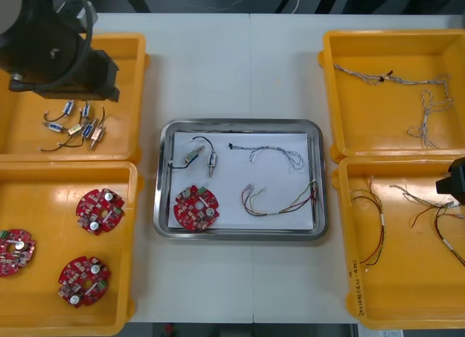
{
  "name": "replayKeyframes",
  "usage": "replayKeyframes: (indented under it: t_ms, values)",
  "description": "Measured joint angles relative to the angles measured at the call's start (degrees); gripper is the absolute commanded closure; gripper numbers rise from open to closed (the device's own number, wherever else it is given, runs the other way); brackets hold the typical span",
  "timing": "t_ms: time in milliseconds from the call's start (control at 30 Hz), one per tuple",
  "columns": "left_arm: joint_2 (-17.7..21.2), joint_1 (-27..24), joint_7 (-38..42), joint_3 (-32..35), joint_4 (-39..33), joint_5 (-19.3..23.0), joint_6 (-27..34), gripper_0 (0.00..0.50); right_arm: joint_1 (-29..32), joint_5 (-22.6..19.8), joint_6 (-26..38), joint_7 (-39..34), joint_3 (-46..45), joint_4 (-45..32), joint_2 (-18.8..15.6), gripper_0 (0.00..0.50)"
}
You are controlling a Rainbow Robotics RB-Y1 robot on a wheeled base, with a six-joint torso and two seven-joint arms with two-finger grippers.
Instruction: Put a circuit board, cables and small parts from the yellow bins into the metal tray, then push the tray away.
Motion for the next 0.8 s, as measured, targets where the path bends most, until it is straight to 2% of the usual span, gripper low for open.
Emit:
replayKeyframes:
  t_ms: [167, 500, 700, 800]
  values:
    - [2.24, 3.24, -2.68, 3.4, -0.18, 0.54, 0.0, 0.0, 0.02, -0.6, 0.0, 0.0, 0.0, 0.0, -0.13, 0.0]
    - [3.91, 9.11, -5.6, 10.63, -0.47, 1.02, 0.0, 0.0, 0.01, -6.81, 0.0, 0.0, 0.01, -0.02, -1.97, 0.0]
    - [4.06, 12.81, -12.92, 14.61, -3.14, 1.05, 0.01, 0.0, -1.43, -7.06, 0.0, 0.0, 2.13, -0.07, -2.74, 0.0]
    - [4.28, 14.89, -13.77, 15.75, -4.33, 1.16, 0.01, 0.0, -3.45, -7.07, 0.0, 0.0, 5.0, -0.08, -2.88, 0.0]
